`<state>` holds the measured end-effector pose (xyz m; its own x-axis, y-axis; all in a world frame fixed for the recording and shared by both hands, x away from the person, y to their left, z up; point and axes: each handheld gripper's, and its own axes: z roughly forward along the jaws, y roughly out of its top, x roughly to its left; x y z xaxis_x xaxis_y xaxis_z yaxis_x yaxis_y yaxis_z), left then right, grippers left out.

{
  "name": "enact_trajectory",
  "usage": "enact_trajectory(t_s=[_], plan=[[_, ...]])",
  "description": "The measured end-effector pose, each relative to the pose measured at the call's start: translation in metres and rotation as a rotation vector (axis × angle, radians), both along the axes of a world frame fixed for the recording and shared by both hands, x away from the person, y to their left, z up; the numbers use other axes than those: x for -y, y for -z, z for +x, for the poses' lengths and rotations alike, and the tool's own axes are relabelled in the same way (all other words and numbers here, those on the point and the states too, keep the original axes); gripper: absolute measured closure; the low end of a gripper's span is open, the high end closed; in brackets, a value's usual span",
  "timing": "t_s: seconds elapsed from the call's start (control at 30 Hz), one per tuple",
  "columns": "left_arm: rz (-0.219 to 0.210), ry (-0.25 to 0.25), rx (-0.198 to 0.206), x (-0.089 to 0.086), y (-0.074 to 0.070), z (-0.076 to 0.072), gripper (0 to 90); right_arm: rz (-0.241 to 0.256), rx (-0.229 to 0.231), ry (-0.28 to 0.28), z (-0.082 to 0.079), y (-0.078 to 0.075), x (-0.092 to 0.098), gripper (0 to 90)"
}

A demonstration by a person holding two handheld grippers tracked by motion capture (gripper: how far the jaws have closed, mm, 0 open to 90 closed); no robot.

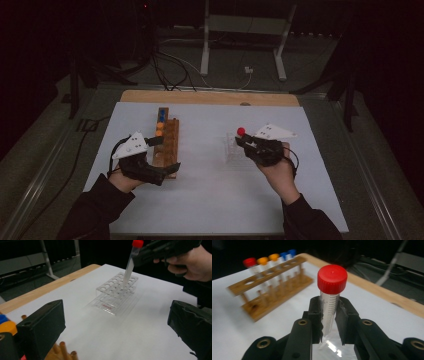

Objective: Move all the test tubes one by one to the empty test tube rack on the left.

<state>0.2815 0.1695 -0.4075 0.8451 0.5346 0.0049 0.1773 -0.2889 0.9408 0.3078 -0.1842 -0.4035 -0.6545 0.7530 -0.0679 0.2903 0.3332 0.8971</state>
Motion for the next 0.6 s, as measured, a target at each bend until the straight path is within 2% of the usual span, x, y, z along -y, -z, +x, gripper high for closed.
enact_trajectory(t_s=[0.2, 0.4, 0.6], plan=[[0.011, 0.037, -0.006, 0.011, 0.002, -0.005, 2.1, -0.018, -0.033, -0.1, -0.014, 0.012, -0.024, 74.5], [0.017, 0.075, -0.004, 0.023, 0.002, -0.009, 2.8, -0.042, -0.06, -0.162, -0.023, 0.023, -0.039, 74.5], [0.024, 0.106, -0.007, 0.039, 0.004, -0.011, 8.1, -0.061, -0.083, -0.207, -0.03, 0.031, -0.051, 74.5]])
